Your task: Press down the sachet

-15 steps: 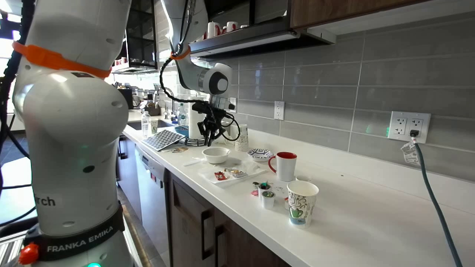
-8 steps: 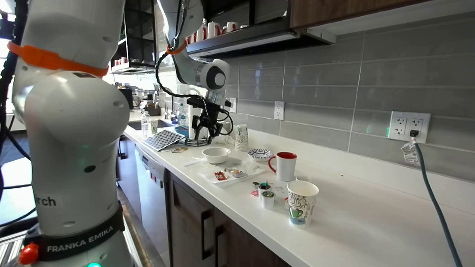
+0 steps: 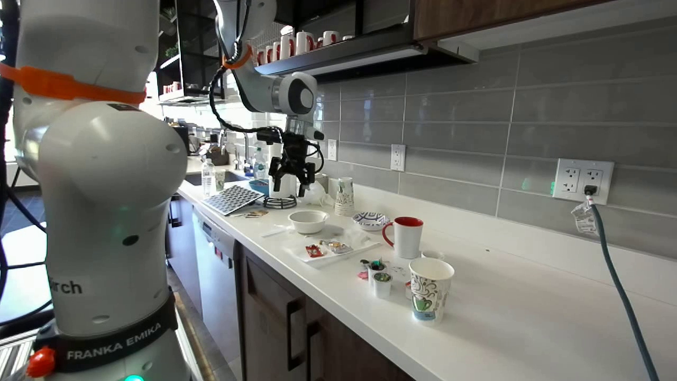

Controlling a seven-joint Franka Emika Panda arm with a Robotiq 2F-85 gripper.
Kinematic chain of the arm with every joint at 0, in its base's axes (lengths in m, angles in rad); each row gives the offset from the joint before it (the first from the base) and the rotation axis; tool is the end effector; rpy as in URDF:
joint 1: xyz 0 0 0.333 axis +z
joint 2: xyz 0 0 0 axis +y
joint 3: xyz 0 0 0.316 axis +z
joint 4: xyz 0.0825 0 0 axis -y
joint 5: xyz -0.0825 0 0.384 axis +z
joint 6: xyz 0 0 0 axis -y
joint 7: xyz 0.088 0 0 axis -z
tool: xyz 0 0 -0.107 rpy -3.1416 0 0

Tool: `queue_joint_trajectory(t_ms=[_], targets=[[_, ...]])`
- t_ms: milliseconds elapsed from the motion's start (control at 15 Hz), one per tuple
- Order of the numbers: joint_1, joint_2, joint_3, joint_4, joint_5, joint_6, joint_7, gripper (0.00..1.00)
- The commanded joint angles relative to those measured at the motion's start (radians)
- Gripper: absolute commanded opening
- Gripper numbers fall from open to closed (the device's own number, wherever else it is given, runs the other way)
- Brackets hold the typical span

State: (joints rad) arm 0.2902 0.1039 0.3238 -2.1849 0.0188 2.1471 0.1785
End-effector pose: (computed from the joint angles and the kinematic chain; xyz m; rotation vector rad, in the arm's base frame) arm 0.4335 0.3055 0.3328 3.0549 0.6588 -0.2261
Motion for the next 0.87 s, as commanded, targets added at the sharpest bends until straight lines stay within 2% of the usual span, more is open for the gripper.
queue_joint_trajectory(t_ms=[0,333,400,467,800], targets=[[0.028,-0.08,-0.01,-0.049,-0.123,-0.002,0.086,1.0],[0.023,-0.134,-0.002,-0.082,-0.162,0.014,0.161,1.0],[0.023,-0.145,0.0,-0.091,-0.168,0.016,0.163,1.0],[0.017,-0.105,-0.003,-0.047,-0.141,-0.002,0.124,1.0],[0.016,-0.128,0.0,-0.066,-0.148,-0.002,0.134,1.0]])
